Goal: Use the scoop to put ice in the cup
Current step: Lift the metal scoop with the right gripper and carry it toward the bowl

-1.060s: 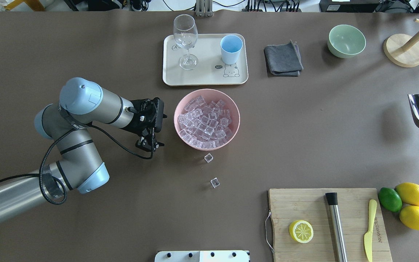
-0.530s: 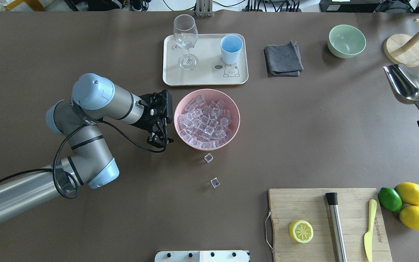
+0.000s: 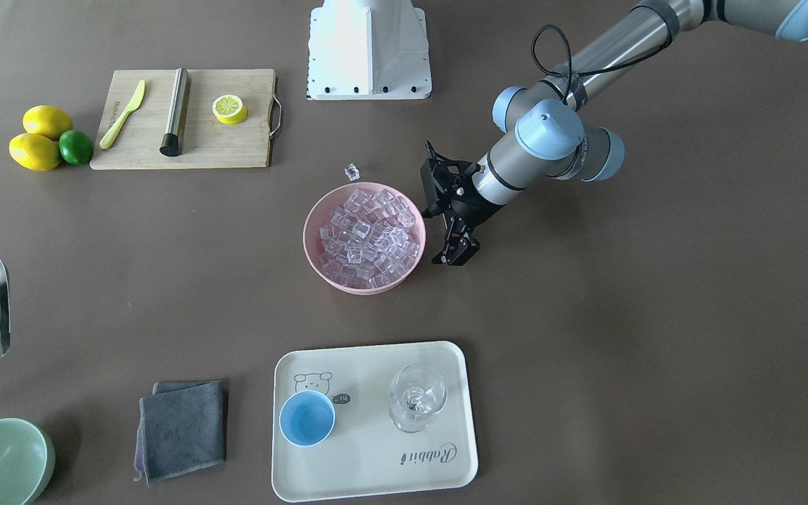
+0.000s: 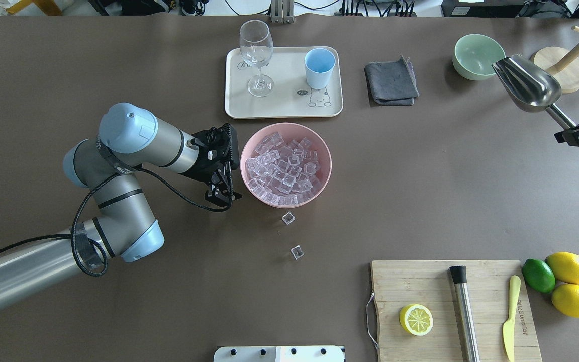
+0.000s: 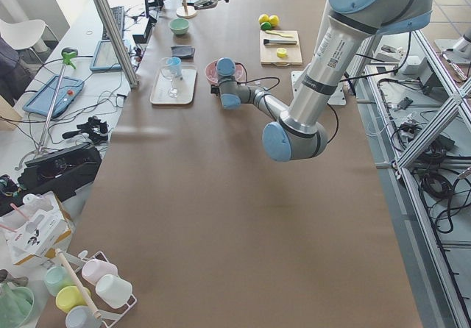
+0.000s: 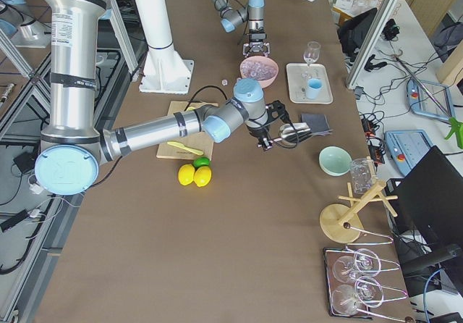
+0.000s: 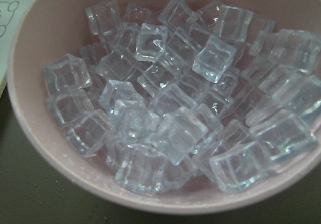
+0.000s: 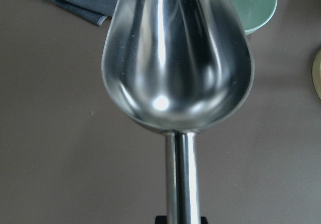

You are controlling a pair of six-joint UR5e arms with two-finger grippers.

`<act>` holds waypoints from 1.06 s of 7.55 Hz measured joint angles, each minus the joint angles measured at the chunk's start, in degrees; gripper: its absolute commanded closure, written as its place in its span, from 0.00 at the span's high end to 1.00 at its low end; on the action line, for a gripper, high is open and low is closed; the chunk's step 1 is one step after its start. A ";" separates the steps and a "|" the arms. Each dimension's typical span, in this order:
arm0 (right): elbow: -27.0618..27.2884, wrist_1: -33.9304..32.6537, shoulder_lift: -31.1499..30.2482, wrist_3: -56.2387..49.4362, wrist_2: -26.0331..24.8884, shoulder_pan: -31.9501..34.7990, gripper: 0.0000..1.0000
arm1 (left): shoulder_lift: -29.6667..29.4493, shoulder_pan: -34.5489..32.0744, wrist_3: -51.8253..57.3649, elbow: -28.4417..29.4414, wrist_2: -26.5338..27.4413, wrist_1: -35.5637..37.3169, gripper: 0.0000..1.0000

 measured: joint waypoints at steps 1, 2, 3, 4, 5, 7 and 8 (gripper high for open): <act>1.65 -3.56 0.76 -5.84 -0.71 -0.10 0.00 | 0.04 0.30 -0.06 -0.04 -0.02 -0.48 0.98; 4.45 -9.20 1.72 -12.85 -1.09 -0.72 0.00 | 0.06 0.73 -0.08 -0.07 0.05 -1.04 0.98; 6.63 -15.48 3.62 -21.37 -1.58 -1.79 0.00 | 0.07 1.23 -0.05 -0.08 0.19 -1.57 0.98; 8.54 -21.83 6.26 -28.06 -2.25 -3.31 0.00 | 0.07 1.57 0.01 -0.08 0.31 -1.90 0.98; 10.17 -29.75 10.33 -31.62 -2.54 -4.99 0.00 | 0.04 1.74 0.05 -0.08 0.41 -2.06 0.98; 12.53 -41.07 17.98 -33.42 -4.07 -10.01 0.00 | 0.00 2.00 0.08 -0.09 0.47 -2.17 0.98; 13.35 -44.10 20.67 -33.53 -5.66 -12.99 0.00 | -0.01 2.10 0.13 -0.09 0.48 -2.21 0.98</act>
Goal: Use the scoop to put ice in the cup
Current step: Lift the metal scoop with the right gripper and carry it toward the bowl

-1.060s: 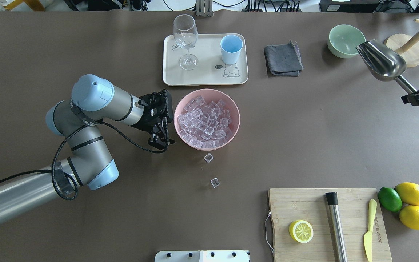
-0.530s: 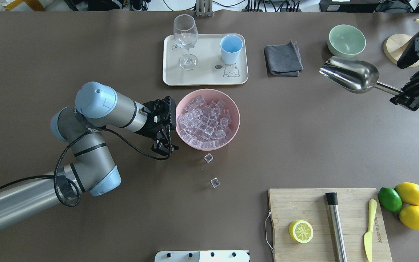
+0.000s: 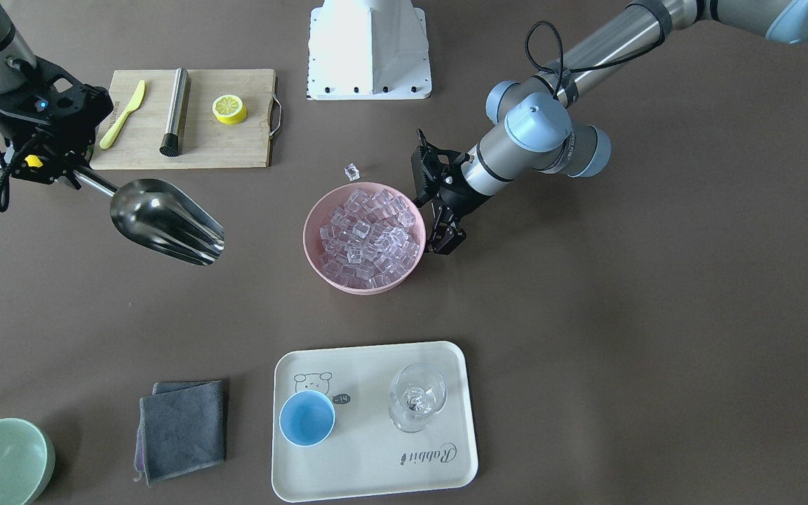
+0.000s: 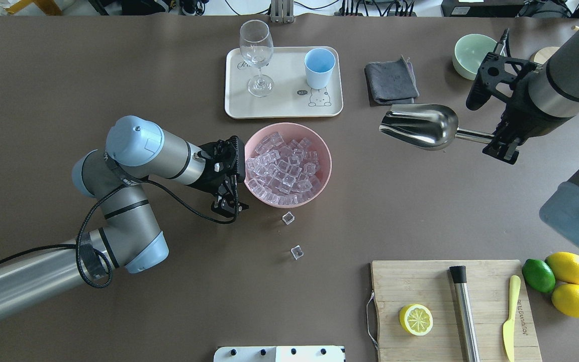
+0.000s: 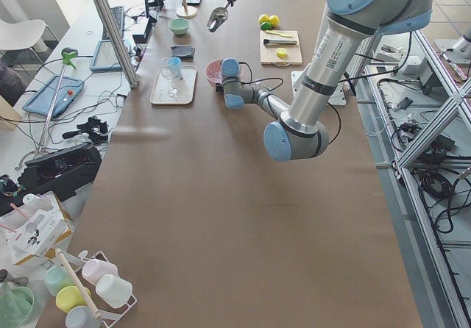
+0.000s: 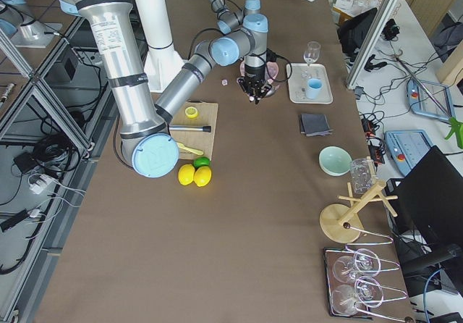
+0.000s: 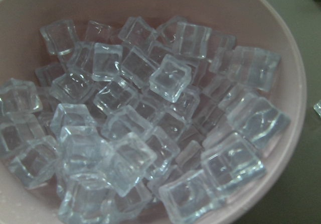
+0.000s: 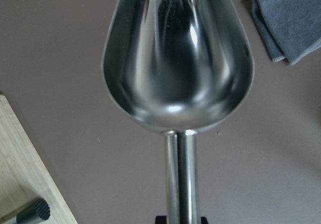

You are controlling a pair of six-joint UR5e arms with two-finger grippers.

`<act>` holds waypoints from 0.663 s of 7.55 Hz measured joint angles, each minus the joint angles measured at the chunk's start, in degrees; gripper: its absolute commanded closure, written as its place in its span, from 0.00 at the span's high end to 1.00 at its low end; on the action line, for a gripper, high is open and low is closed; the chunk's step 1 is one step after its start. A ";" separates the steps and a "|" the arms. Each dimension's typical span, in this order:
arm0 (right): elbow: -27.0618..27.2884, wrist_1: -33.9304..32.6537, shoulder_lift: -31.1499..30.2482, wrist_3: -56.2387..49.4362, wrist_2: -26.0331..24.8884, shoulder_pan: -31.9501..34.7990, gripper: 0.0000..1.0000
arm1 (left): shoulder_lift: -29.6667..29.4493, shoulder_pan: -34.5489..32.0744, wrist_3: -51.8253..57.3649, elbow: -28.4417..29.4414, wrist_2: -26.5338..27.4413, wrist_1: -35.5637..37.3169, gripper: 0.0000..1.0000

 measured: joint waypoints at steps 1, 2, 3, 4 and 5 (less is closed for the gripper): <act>0.39 -2.44 2.40 -0.03 -1.32 -2.11 0.00 | 0.00 0.04 0.06 0.00 0.00 -0.01 0.98; 0.40 -6.10 5.80 -0.04 -4.72 -4.90 0.00 | 0.00 0.11 0.10 0.00 0.01 -0.02 0.98; -0.25 -12.52 11.07 -0.04 -8.59 -8.11 0.00 | 0.00 0.13 0.12 0.00 0.05 -0.02 0.98; -2.30 -18.11 16.17 -0.04 -11.77 -10.67 0.00 | 0.04 0.15 0.12 0.00 0.08 -0.04 0.98; -5.04 -22.38 20.67 -0.05 -14.09 -12.52 0.00 | 0.11 0.16 0.13 0.00 0.09 -0.20 0.98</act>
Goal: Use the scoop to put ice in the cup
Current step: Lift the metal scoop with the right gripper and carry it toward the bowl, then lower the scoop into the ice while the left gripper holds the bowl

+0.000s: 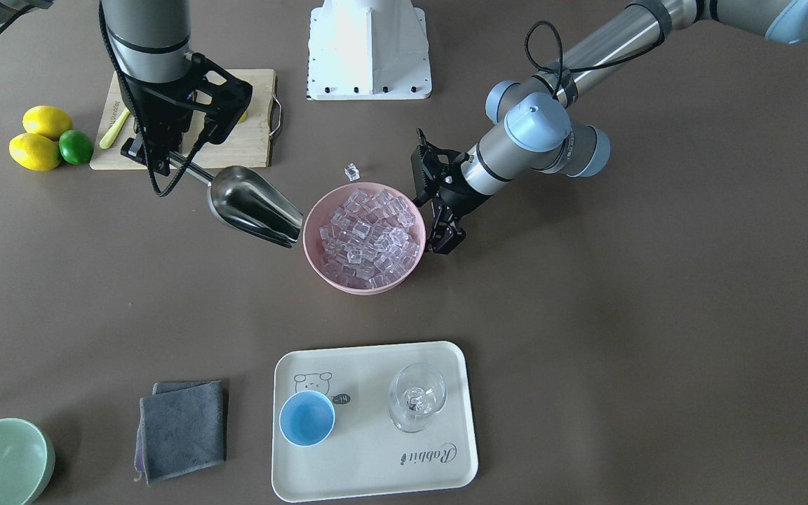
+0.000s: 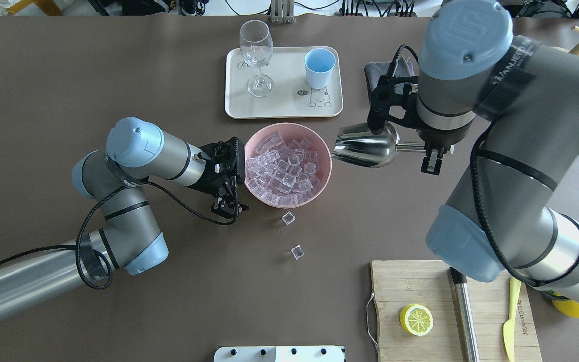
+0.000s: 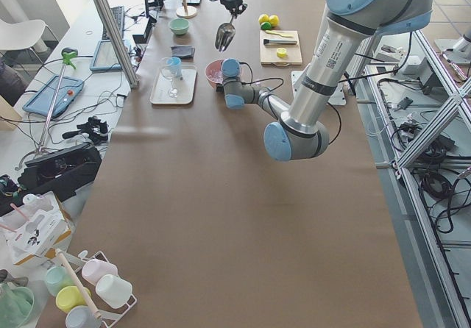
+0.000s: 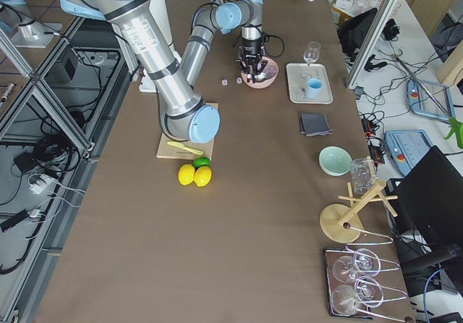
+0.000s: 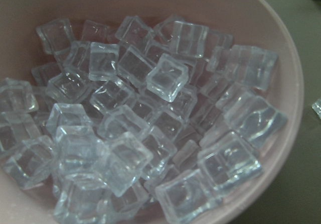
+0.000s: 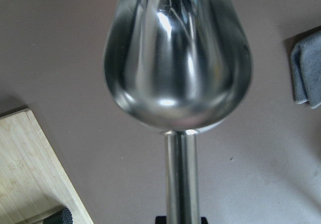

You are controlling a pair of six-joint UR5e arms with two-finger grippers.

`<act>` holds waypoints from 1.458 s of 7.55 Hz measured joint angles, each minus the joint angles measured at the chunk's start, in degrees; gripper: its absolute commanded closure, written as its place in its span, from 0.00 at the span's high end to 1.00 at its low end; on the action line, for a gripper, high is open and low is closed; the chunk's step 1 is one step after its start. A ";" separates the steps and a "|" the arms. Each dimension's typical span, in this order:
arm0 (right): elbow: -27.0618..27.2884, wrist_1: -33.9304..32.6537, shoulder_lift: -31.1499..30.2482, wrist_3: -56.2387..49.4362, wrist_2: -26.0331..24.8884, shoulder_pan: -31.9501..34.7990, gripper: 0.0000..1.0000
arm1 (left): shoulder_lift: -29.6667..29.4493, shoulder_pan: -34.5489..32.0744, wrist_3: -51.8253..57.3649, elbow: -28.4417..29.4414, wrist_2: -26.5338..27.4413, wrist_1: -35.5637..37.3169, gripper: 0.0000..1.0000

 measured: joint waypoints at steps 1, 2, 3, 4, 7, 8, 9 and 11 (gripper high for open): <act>-4.02 -2.94 4.34 -0.12 -1.74 -1.36 0.00 | 0.04 0.00 0.00 0.00 0.00 -0.10 0.98; -7.72 -5.66 8.25 -0.69 -3.10 -2.23 0.00 | 0.14 -0.02 0.00 0.04 0.03 -0.14 0.98; -10.82 -8.19 11.41 -2.17 -4.67 -3.03 0.00 | 0.19 -0.05 -0.04 0.06 0.19 -0.17 0.98; -12.51 -9.55 13.00 -3.56 -6.23 -3.85 0.00 | 0.22 -0.08 -0.07 0.05 0.37 -0.21 0.98; -15.49 -10.83 14.50 -7.06 -10.86 -6.97 0.00 | 0.24 -0.08 -0.14 0.01 0.45 -0.26 0.98; -16.90 -10.87 15.26 -7.42 -12.05 -7.80 0.00 | 0.23 -0.08 -0.29 0.01 0.48 -0.26 0.98; -18.22 -10.85 15.87 -7.56 -12.93 -8.50 0.00 | 0.24 -0.08 -0.47 0.00 0.51 -0.26 0.98; -21.45 -10.74 18.01 -7.62 -13.77 -9.37 0.00 | 0.24 -0.08 -0.71 0.00 0.53 -0.26 0.98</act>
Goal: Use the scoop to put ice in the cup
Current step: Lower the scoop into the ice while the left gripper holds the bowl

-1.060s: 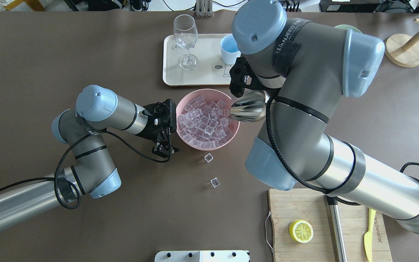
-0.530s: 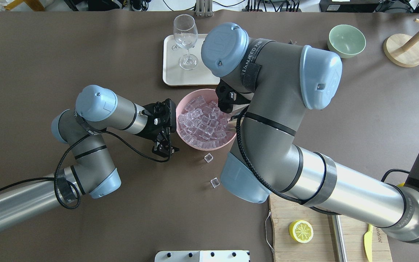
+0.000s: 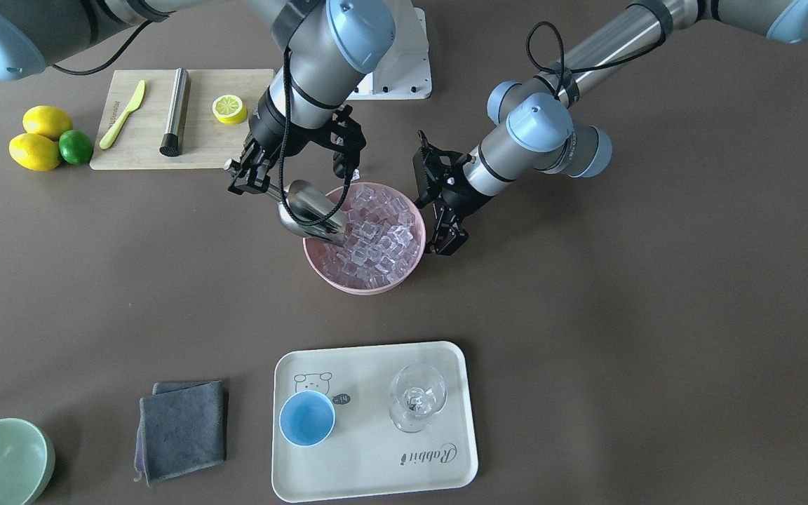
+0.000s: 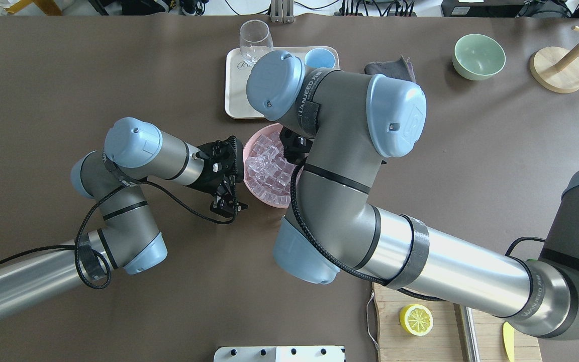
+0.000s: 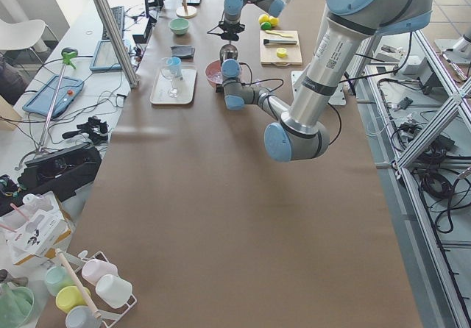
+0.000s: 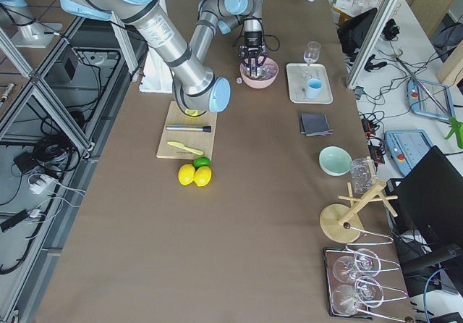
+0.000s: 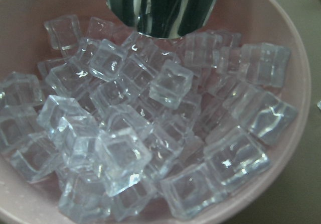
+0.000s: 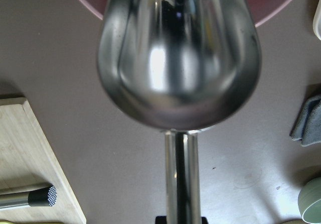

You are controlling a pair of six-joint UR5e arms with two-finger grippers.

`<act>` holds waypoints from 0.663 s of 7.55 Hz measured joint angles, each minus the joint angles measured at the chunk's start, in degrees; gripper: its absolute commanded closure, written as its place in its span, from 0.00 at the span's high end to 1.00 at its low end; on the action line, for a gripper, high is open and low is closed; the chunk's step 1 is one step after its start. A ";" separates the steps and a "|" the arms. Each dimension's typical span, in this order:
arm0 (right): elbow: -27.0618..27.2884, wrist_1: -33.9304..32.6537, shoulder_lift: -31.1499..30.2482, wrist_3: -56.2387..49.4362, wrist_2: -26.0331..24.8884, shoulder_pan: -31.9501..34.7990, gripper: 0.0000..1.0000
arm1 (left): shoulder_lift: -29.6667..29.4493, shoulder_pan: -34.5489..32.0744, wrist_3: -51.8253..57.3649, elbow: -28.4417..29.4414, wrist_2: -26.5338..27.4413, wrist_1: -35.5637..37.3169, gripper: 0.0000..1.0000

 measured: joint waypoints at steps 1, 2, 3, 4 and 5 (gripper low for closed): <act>-1.70 0.12 1.10 0.07 -0.40 -0.50 0.00 | 0.00 0.00 -0.05 0.00 0.08 0.00 0.98; -2.83 0.38 1.62 0.37 -0.81 -0.98 0.00 | -0.04 0.04 -0.16 0.00 0.68 0.00 0.98; -3.73 1.23 1.78 0.64 -1.12 -1.33 0.00 | -0.12 0.16 -1.11 0.01 1.58 0.00 0.98; -4.51 2.41 1.78 0.82 -1.40 -1.57 0.00 | -0.20 0.26 -1.94 0.05 2.15 0.04 0.98; -4.92 3.74 1.55 0.91 -1.57 -1.65 0.00 | -0.28 0.31 -2.32 0.12 2.70 0.07 0.98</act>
